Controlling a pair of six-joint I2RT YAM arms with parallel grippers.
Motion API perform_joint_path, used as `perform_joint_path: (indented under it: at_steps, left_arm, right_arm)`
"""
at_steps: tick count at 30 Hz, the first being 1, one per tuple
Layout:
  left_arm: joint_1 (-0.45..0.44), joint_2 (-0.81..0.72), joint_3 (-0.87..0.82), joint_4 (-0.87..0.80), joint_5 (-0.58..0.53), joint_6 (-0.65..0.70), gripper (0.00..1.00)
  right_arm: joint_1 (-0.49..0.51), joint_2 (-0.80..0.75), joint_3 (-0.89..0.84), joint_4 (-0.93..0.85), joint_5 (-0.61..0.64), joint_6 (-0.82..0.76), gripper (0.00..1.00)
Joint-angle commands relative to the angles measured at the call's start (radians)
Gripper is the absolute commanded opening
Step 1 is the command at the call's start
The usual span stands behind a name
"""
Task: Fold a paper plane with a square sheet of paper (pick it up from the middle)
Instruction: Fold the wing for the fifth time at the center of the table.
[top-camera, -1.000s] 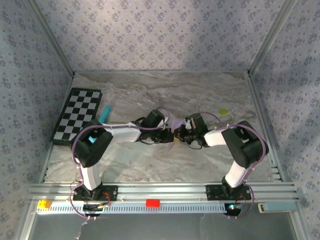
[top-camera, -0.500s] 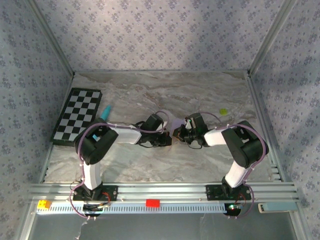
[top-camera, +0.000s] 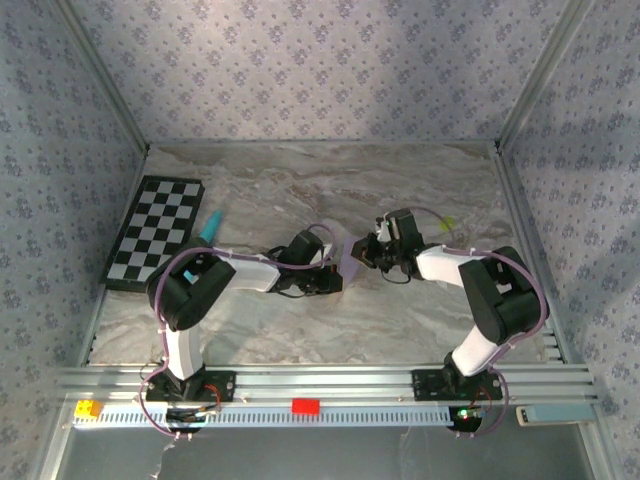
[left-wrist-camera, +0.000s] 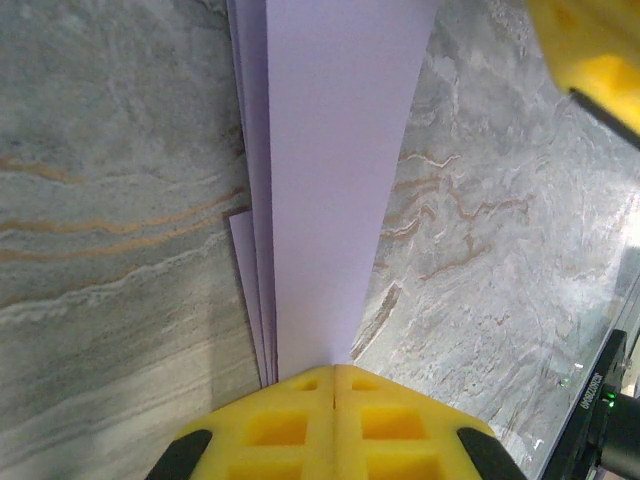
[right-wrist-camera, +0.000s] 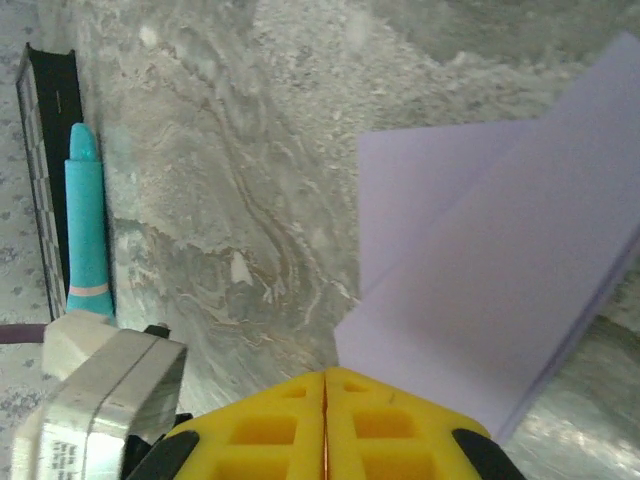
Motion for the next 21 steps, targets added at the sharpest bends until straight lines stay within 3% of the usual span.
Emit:
perform_joint_path:
  at_steps: [1, 7, 21]
  left_arm:
    - [0.003, 0.024, -0.02, -0.159, -0.026, 0.006, 0.0]
    - [0.002, 0.023, -0.021, -0.164, -0.024, 0.007, 0.0]
    - [-0.007, 0.042, -0.025, -0.161, -0.02, 0.0, 0.0]
  right_arm:
    - [0.018, 0.035, 0.021, -0.036, -0.022, -0.039, 0.09]
    - [-0.004, 0.114, 0.012, -0.019, 0.031, -0.014, 0.09]
    - [-0.216, 0.188, 0.145, -0.053, -0.038, -0.05, 0.1]
